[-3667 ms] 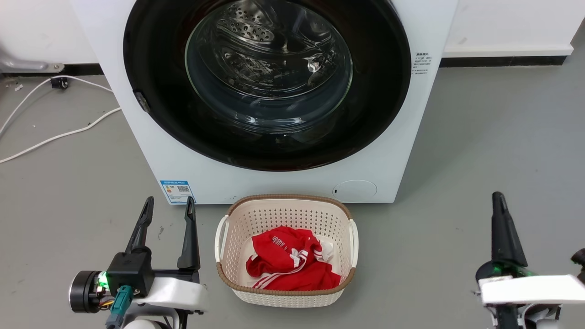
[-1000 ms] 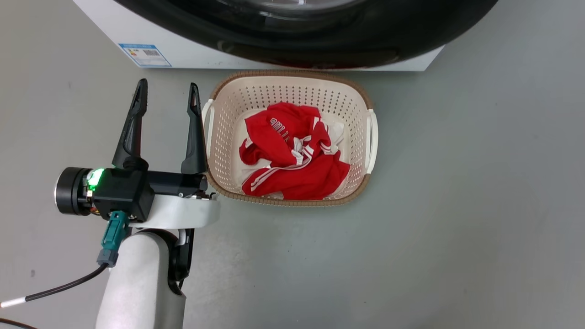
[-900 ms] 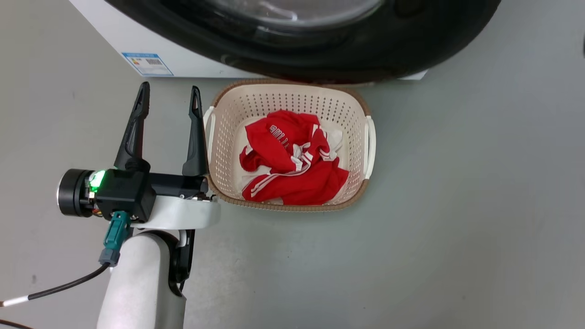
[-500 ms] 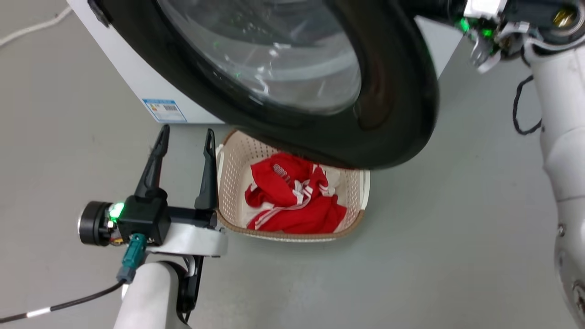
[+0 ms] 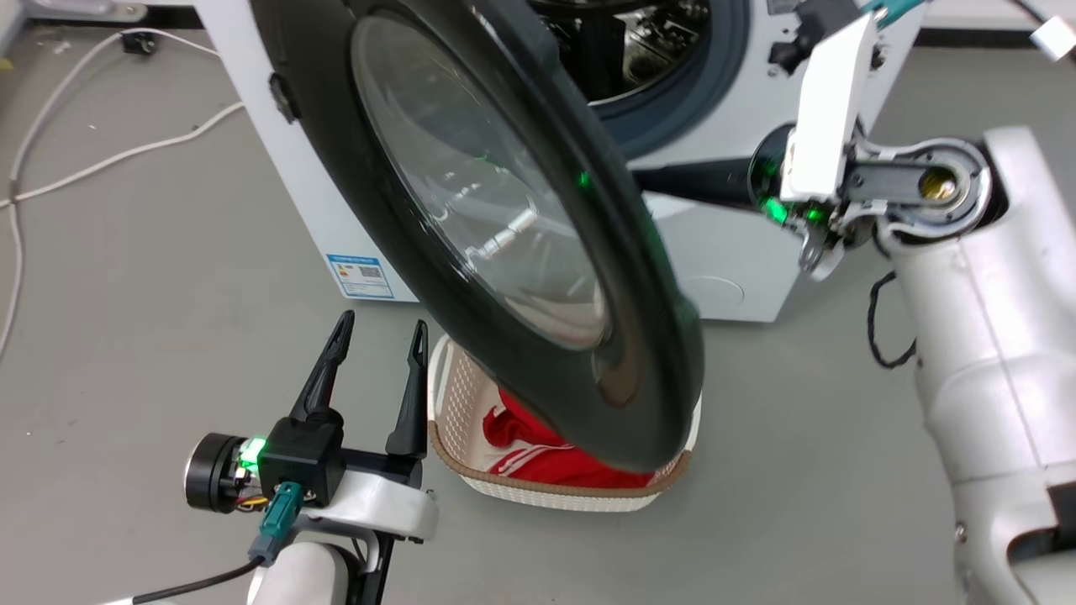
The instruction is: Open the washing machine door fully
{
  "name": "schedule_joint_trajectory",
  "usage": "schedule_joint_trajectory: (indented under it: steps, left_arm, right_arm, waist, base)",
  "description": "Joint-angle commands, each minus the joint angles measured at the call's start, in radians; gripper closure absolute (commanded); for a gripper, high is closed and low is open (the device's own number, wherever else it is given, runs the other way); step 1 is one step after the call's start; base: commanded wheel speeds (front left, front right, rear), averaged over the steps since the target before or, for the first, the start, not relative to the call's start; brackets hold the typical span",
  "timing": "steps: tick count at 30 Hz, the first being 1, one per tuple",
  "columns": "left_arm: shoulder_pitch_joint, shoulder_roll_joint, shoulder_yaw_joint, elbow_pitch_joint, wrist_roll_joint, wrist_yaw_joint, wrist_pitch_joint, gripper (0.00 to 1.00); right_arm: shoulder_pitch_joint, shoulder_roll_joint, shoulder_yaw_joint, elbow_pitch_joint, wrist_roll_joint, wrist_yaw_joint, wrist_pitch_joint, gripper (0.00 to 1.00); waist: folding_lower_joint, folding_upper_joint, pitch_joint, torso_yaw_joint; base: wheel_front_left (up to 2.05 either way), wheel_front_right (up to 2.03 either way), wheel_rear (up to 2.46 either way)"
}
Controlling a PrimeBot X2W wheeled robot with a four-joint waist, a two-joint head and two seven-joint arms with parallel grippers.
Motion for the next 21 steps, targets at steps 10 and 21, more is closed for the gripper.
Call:
schedule_joint_trajectory:
  steps: [10,21]
  left_arm:
    - [0.040,-0.003,-0.006,0.007,-0.019,0.008,-0.003,0.00]
    - [0.036,-0.004,0.010,-0.002,-0.025,0.020,-0.003,0.00]
  right_arm:
    - [0.142,0.031,0.056,-0.104,0.054,0.000,0.034,1.00]
    - [0.196,0.025,0.009,-0.212,0.074,0.000,-0.216,1.00]
  waist:
    - [0.0001,0.0000,-0.048,0.043]
    - [0.0001,0.0000,-0.046,0.026]
  base:
    - [0.00,0.00,0.00]
    - [0.00,0.00,0.00]
